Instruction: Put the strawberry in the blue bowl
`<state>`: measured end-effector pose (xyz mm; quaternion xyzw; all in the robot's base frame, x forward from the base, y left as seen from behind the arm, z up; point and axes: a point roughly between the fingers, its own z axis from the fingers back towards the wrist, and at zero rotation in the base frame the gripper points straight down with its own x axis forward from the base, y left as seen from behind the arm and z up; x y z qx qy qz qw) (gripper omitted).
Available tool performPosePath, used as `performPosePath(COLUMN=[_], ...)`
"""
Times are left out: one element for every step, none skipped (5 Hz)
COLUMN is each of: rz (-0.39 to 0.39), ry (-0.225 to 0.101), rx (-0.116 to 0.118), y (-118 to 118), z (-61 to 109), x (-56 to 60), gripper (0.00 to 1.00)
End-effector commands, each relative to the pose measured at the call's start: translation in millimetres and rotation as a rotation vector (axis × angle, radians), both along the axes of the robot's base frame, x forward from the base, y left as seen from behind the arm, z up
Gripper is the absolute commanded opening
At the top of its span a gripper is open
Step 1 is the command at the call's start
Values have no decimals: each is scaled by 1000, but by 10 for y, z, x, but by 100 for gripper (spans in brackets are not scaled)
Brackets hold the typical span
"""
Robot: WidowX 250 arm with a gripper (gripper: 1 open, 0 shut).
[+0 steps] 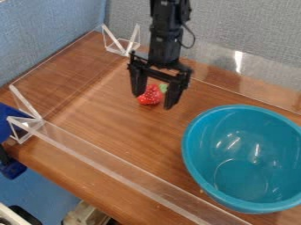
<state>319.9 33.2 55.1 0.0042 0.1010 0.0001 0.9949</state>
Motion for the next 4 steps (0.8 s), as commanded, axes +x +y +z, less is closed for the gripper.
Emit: performPosePath(rz=[30, 38, 48, 59], ry=[-61, -65, -69, -73], rx=[10, 5, -5, -15], y=[144, 174, 216, 248], z=[70, 13, -39, -76], x=[171, 241, 314, 365], gripper=[100, 100, 100, 100])
